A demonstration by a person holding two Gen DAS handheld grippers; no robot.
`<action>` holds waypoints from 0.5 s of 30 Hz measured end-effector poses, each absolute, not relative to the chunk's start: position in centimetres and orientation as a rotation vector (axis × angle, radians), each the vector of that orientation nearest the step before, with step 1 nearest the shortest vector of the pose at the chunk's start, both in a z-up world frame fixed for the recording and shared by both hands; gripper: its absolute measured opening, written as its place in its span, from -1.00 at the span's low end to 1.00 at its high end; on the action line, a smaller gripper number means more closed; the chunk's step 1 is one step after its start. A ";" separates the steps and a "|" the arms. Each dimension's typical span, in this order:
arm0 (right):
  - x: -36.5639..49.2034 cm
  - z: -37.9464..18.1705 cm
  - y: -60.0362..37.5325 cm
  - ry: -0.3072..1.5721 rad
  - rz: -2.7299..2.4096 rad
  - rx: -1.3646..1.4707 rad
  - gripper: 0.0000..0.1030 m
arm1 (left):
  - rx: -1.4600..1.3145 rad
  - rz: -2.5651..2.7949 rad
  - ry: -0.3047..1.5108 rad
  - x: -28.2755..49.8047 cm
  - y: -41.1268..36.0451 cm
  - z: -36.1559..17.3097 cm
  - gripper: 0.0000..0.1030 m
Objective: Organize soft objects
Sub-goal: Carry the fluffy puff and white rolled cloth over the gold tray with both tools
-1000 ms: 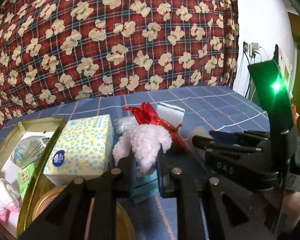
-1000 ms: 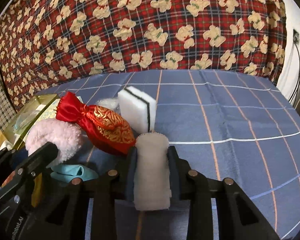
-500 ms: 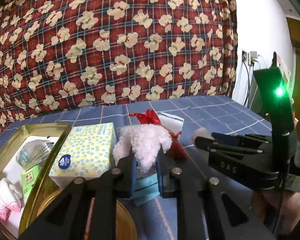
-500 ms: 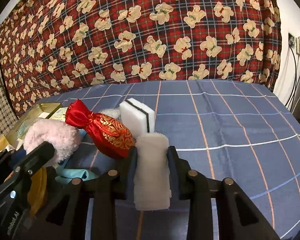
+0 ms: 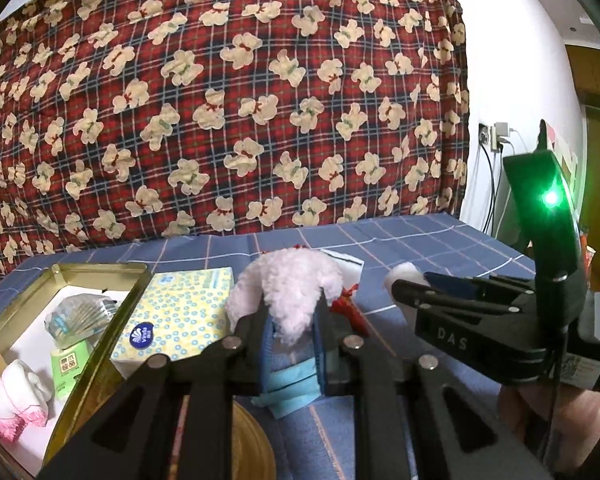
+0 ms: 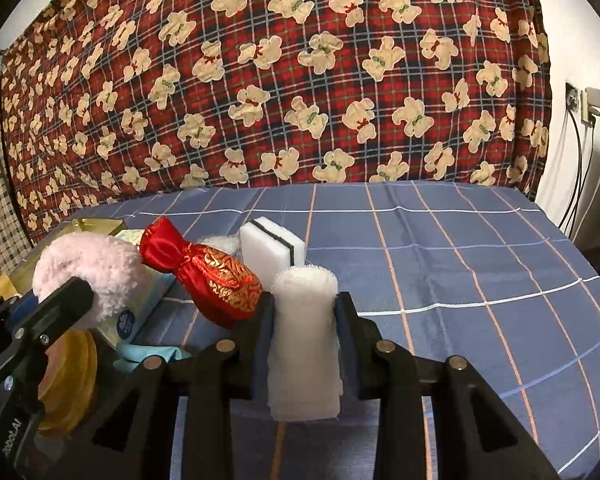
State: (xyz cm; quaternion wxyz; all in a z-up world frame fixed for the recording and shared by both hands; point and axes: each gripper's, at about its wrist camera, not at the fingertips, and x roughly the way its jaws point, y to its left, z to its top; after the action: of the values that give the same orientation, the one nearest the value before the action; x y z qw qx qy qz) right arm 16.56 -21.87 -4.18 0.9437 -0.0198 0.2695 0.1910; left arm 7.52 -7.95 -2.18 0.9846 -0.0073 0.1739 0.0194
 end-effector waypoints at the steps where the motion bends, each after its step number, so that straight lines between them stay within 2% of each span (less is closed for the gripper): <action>1: 16.5 -4.1 -21.9 0.544 0.387 -0.040 -0.35 | -0.015 0.039 0.350 7.5 -7.9 -2.2 -0.71; 15: 15.3 -3.5 -22.2 0.475 0.385 -0.042 -0.35 | -0.022 0.043 0.322 6.9 -7.7 -1.9 -0.71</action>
State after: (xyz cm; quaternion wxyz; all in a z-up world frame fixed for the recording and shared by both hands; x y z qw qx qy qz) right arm 15.32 -22.15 -3.54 0.9535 -0.0207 0.2337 0.1893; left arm 6.93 -7.74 -1.93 0.9868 -0.0108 0.1601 0.0212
